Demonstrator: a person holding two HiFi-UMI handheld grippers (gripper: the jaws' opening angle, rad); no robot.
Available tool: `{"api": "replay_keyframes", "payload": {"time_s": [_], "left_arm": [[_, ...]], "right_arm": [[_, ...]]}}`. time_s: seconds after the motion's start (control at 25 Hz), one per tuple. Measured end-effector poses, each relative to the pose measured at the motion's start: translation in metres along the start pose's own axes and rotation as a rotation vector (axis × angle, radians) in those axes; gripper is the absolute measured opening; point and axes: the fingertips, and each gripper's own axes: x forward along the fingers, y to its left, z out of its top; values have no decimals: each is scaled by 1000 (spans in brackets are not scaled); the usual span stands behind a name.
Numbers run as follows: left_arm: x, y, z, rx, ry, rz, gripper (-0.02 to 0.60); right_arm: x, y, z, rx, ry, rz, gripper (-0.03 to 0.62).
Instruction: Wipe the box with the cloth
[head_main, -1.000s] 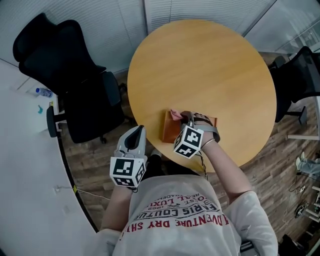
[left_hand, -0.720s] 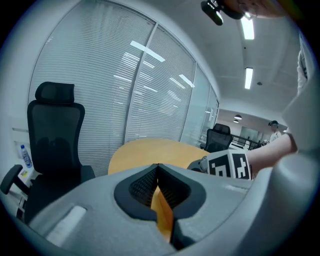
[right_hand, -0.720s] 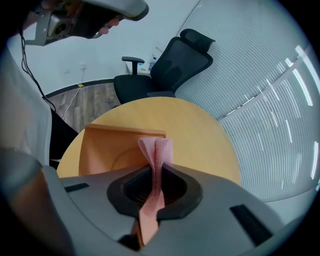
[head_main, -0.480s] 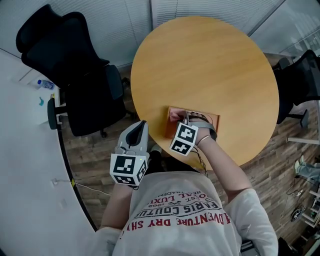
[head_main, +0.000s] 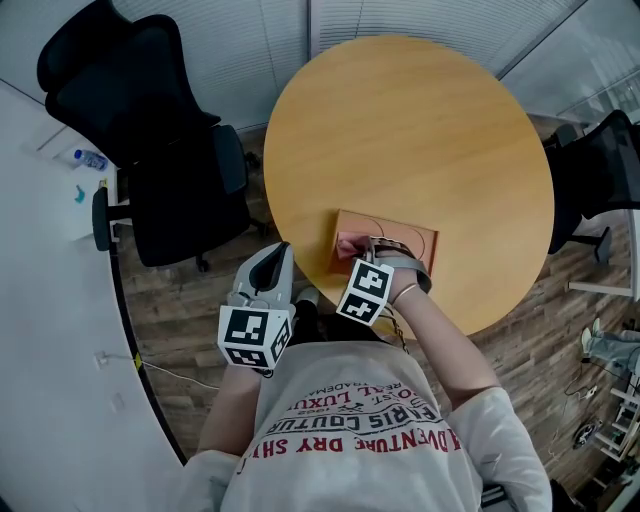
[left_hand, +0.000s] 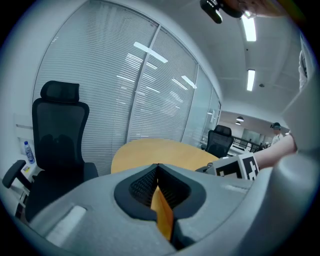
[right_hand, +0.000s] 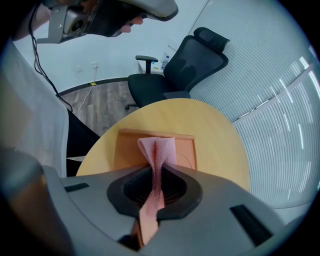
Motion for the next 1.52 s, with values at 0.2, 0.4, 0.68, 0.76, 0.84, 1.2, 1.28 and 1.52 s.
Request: {"api": "replay_keyframes", "payload": {"time_s": [0.2, 0.4, 0.68, 0.76, 0.84, 1.2, 1.28, 1.52], "left_arm": [[-4, -3, -1, 24, 2, -13, 9], [-12, -3, -5, 31, 5, -17, 9], [-18, -5, -10, 45, 11, -36, 9], [-18, -3, -12, 42, 17, -30, 9], [-18, -3, -13, 40, 22, -25, 9], [-13, -28, -26, 36, 47, -33, 9], [-11, -36, -26, 44, 48, -44, 9], [-4, -44, -16, 61, 37, -57, 9]], "right_arm": [[-7, 12, 1, -3, 16, 4, 29], [-14, 29, 3, -33, 21, 15, 29], [-23, 57, 5, 1, 18, 70, 29], [-25, 65, 4, 29, 12, 105, 29], [-28, 73, 2, 51, 7, 146, 29], [-42, 80, -19, 109, -32, 167, 29], [-52, 68, -25, 145, -52, 154, 29], [-71, 16, -35, 215, -84, 74, 29]]}}
